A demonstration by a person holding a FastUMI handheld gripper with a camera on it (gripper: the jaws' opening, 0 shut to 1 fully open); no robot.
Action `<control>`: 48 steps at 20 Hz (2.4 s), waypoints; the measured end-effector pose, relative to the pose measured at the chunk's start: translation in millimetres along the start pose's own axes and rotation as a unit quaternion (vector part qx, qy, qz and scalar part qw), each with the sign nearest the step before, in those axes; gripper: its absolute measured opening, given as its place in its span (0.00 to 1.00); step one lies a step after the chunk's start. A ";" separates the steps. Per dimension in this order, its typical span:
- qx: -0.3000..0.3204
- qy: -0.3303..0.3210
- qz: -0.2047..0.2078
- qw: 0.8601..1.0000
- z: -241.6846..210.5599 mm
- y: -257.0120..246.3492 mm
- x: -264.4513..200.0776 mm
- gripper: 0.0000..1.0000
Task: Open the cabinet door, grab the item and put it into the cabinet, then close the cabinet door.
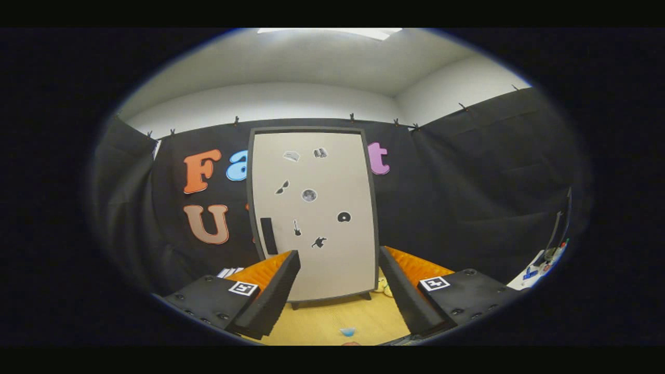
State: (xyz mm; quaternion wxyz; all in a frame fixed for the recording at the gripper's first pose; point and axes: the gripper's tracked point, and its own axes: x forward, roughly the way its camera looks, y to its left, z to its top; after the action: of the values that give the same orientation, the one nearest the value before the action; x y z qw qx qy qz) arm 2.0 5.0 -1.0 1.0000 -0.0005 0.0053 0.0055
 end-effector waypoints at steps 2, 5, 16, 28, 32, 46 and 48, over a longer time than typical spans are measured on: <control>-0.001 0.000 0.004 1.000 -0.7 5.0 2.6 0.97; -0.003 -0.001 0.016 1.000 -4.6 15.8 8.4 0.97; -0.007 0.029 0.067 0.997 -39.0 77.9 86.7 0.97; -0.034 0.045 0.107 0.993 -67.4 156.9 194.7 0.97; -0.045 0.053 0.109 0.992 -79.0 169.0 228.6 0.95; -0.043 0.096 0.109 0.989 -116.9 181.9 290.4 0.75; -0.041 0.100 0.113 0.988 -119.4 184.7 293.2 0.72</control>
State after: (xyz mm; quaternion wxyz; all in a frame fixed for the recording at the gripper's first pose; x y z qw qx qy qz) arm 291.9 192.7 -123.7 0.9865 -0.0418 0.1052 0.1182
